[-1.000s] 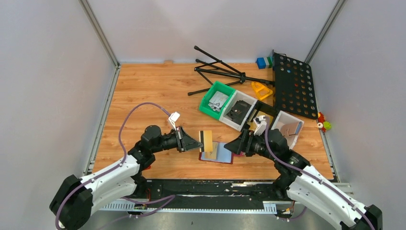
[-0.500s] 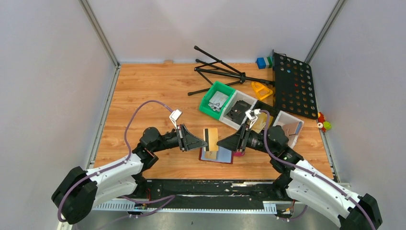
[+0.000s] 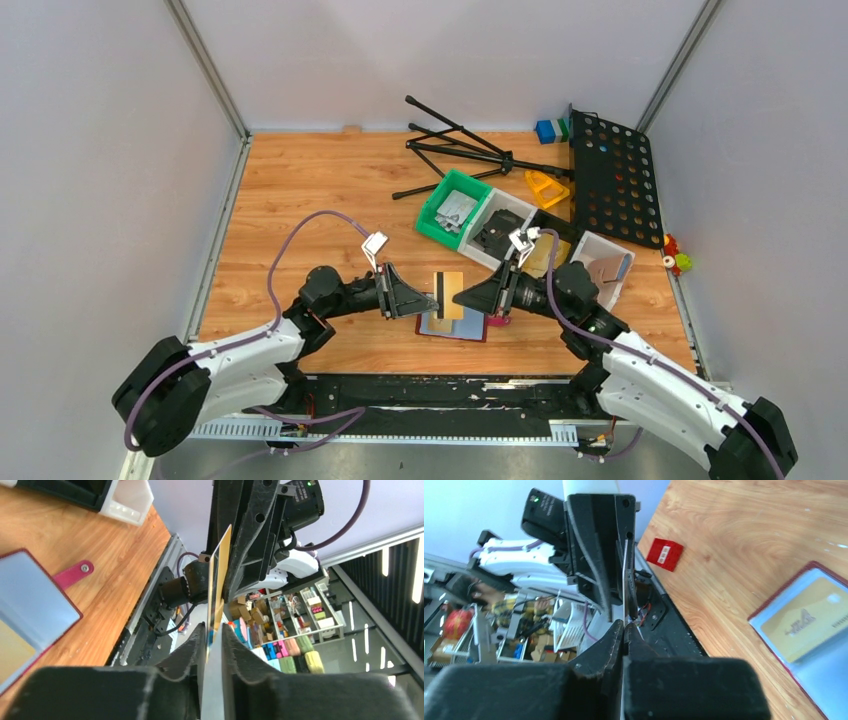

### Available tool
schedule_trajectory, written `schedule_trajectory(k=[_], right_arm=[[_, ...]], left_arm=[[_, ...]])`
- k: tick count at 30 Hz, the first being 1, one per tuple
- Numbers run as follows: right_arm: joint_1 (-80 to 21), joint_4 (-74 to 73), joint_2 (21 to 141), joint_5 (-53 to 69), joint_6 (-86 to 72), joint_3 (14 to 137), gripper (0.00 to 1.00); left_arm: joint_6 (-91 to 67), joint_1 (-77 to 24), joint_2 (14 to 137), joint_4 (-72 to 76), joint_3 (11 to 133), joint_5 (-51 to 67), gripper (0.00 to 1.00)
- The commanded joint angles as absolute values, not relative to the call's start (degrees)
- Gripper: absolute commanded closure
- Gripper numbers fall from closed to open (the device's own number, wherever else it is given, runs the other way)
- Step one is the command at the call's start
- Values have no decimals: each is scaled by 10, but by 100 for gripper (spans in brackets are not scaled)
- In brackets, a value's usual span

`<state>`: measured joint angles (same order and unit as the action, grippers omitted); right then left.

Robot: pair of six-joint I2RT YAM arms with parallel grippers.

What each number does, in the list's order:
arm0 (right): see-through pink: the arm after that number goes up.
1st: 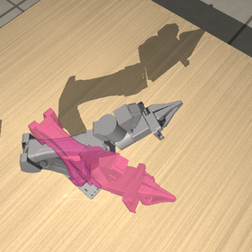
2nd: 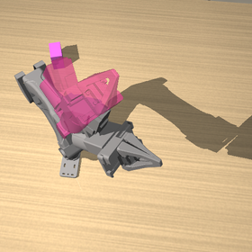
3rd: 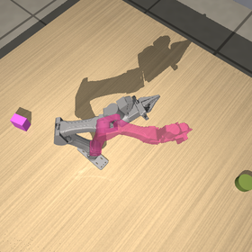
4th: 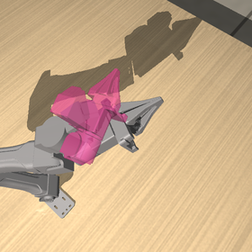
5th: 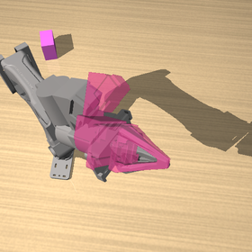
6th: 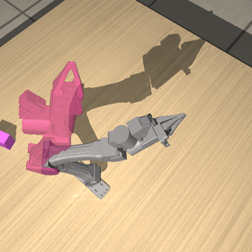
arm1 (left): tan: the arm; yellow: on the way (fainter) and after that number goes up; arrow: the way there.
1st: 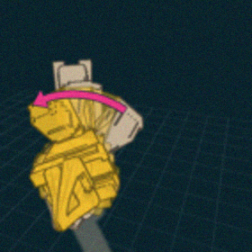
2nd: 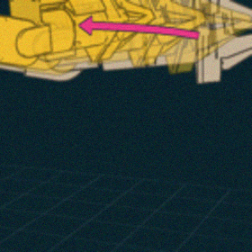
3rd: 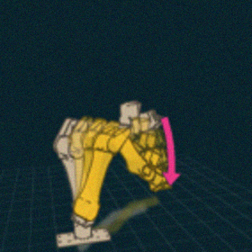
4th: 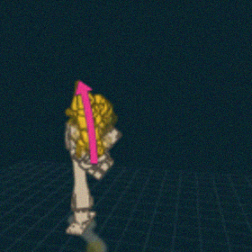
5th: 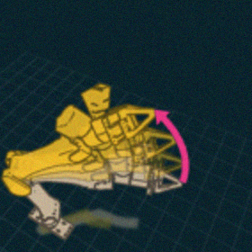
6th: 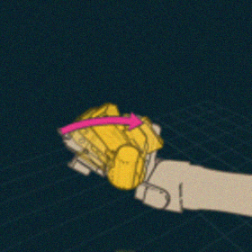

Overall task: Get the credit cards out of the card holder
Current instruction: Place the credit card in the storage box.

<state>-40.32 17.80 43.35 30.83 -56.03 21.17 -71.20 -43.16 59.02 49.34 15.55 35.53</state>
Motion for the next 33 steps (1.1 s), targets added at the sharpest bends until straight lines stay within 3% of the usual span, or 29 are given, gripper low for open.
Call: schedule_trajectory(k=[1,5,12,14,17,23,33], right_arm=[[-403,23,394,204,-515,245,100],[-403,-169,360,57,-455,291,100],[-394,-334,332,-193,-408,340,100],[-380,-338,335,-209,-389,350,100],[-347,-345,363,-221,-364,370,100],[-271,-388,472,-278,-328,440,100],[-259,-434,658,-378,-340,557,99]], left_arm=[[-615,-435,554,318,193,322,62],[-493,-435,498,67,246,228,49],[-432,-435,466,-59,258,158,34],[-417,-436,467,-72,257,154,18],[-404,-435,463,-78,252,146,1],[-390,-435,448,-113,249,94,0],[-381,-435,480,-101,248,105,0]])
